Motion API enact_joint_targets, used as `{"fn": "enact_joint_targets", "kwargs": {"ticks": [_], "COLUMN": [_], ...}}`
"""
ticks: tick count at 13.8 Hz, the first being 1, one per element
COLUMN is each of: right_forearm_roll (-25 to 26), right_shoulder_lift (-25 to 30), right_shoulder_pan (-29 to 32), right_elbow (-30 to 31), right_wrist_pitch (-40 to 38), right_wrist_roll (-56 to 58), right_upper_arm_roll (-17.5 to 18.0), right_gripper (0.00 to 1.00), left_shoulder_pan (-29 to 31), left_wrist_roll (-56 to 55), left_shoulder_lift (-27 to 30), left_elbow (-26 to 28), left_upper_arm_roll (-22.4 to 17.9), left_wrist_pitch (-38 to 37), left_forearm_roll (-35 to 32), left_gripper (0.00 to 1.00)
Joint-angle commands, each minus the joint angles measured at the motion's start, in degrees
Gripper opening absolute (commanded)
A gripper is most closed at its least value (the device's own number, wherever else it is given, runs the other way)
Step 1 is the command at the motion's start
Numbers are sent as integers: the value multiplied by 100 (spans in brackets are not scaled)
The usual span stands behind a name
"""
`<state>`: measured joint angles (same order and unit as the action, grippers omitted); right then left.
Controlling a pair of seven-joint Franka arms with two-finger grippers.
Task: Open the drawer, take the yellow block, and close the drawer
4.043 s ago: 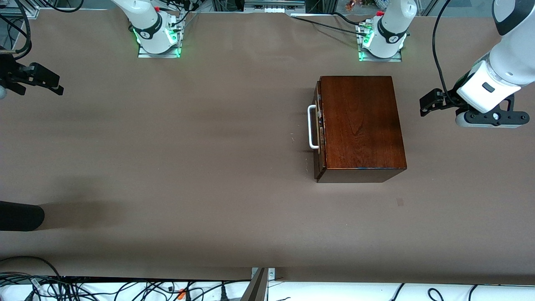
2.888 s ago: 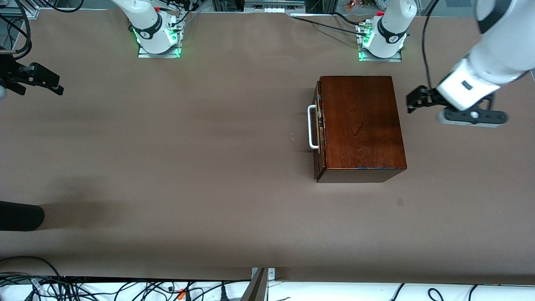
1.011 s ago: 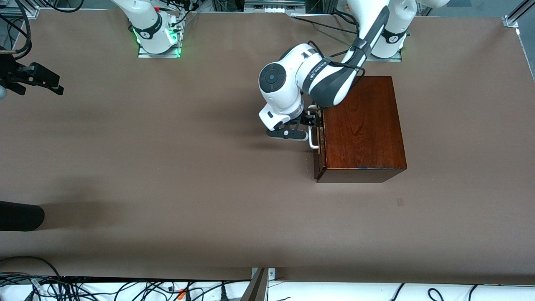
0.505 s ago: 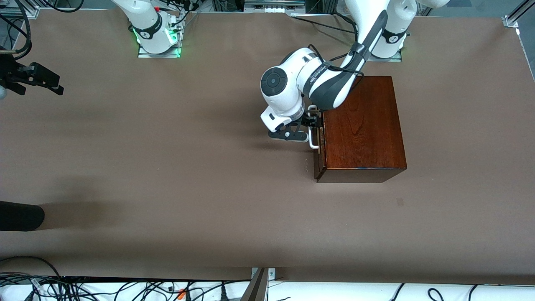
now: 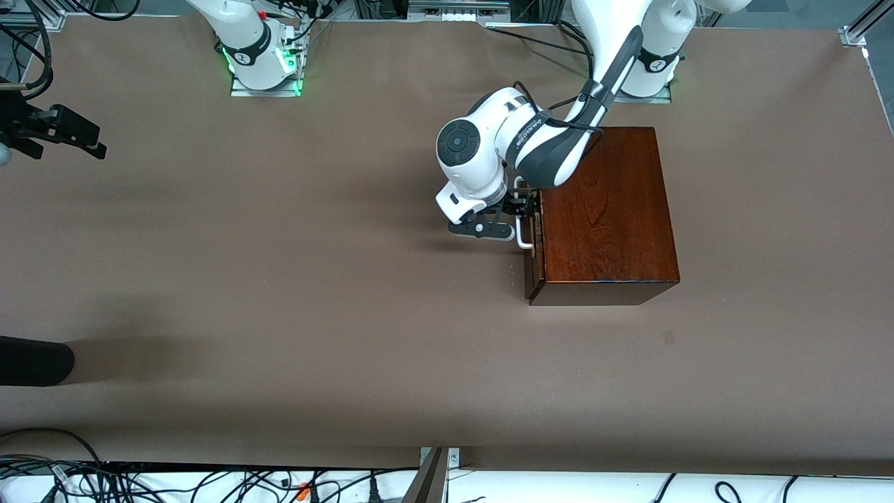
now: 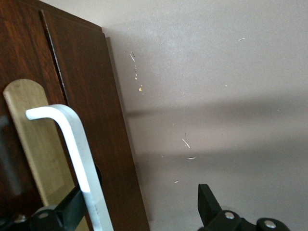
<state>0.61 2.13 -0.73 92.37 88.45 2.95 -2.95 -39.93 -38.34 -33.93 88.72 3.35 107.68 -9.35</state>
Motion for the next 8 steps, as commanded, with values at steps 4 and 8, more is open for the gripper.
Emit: {"fn": "enact_joint_targets", "kwargs": {"ticks": [4, 8], "right_forearm_roll": [27, 27], "right_shoulder_lift": [69, 69], "right_shoulder_pan": [90, 90], "right_elbow": [9, 9], "right_wrist_pitch": [-12, -12], "right_wrist_roll": [83, 83], "right_upper_arm_roll": [76, 76], "right_gripper": [100, 100], "left_shoulder_pan": [-146, -261], "left_wrist_roll": [-410, -542], "left_shoulder_lift": [-26, -78], "left_elbow": [102, 23], "left_upper_arm_roll": [-19, -10], "left_wrist_pitch": [350, 403], "left_forearm_roll": [-67, -32], "left_gripper": [100, 100]}}
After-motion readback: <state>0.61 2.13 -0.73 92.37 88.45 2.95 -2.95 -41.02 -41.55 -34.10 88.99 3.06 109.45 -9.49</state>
